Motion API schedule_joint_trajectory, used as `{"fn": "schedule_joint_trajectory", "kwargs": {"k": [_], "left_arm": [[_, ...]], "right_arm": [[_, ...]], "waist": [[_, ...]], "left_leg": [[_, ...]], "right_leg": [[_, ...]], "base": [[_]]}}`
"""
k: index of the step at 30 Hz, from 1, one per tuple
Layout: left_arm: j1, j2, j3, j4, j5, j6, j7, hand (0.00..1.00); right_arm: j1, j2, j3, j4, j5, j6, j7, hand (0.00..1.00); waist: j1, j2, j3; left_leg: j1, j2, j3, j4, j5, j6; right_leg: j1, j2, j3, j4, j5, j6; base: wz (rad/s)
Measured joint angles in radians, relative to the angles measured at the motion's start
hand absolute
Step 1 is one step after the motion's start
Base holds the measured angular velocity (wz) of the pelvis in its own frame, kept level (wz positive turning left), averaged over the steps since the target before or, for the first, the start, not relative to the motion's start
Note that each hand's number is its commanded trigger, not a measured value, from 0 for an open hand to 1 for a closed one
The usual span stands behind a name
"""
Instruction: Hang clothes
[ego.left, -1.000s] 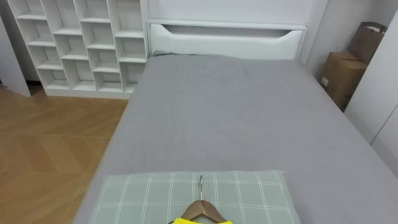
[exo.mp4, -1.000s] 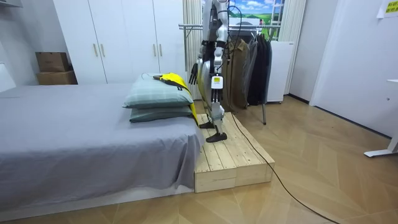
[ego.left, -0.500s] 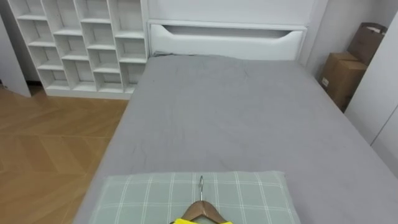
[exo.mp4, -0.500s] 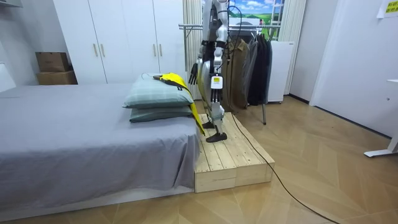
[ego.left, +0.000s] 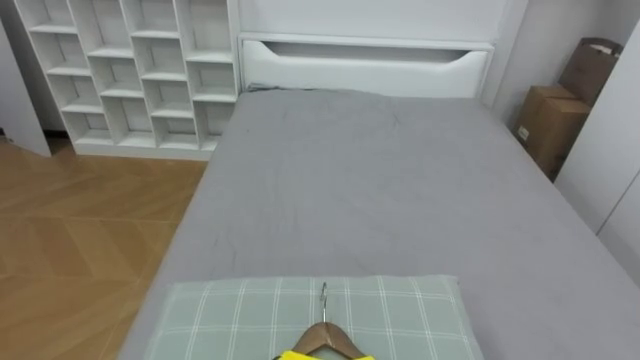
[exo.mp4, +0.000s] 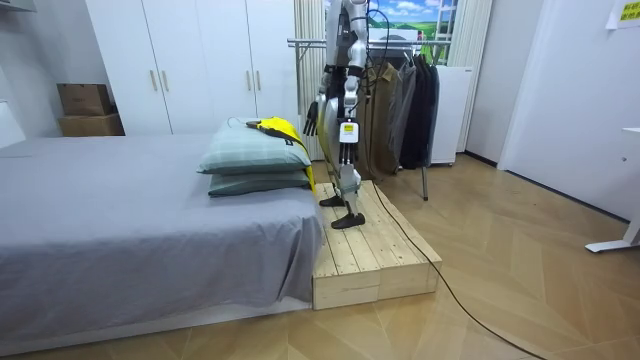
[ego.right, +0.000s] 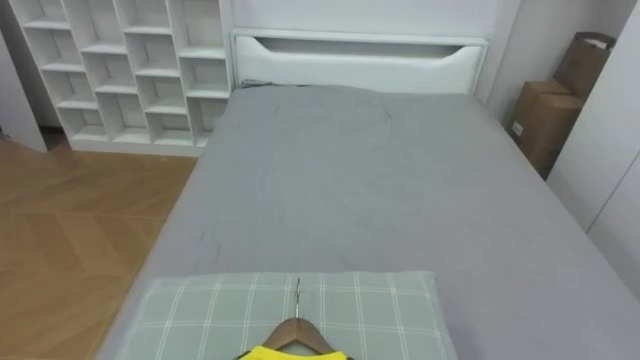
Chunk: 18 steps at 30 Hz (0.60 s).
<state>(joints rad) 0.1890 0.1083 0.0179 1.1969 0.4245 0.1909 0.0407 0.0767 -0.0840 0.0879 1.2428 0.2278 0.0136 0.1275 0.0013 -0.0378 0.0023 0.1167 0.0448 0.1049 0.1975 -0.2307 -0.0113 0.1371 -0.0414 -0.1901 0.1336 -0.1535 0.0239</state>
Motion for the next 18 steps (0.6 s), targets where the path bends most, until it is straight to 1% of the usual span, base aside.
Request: {"fn": "schedule_joint_trajectory", "kwargs": {"k": [10, 18], "left_arm": [[0.000, 0.000, 0.000, 0.000, -0.001, 0.001, 0.000, 0.00], [0.000, 0.000, -0.001, 0.000, -0.001, 0.006, -0.003, 0.00]], "right_arm": [[0.000, 0.000, -0.002, 0.000, -0.003, 0.000, 0.002, 0.00], [0.000, 0.000, -0.001, 0.000, -0.002, 0.001, 0.001, 0.00]], "waist": [[0.000, -0.003, 0.0017], [0.000, -0.002, 0.0015]], "left_leg": [[0.001, 0.000, 0.000, 0.000, 0.000, 0.000], [0.001, 0.000, -0.001, 0.001, 0.000, 0.000]], "right_leg": [[0.001, 0.000, 0.001, 0.000, 0.000, 0.000], [0.002, 0.000, 0.000, 0.000, 0.000, 0.000]], "base": [[0.00], [0.00]]}}
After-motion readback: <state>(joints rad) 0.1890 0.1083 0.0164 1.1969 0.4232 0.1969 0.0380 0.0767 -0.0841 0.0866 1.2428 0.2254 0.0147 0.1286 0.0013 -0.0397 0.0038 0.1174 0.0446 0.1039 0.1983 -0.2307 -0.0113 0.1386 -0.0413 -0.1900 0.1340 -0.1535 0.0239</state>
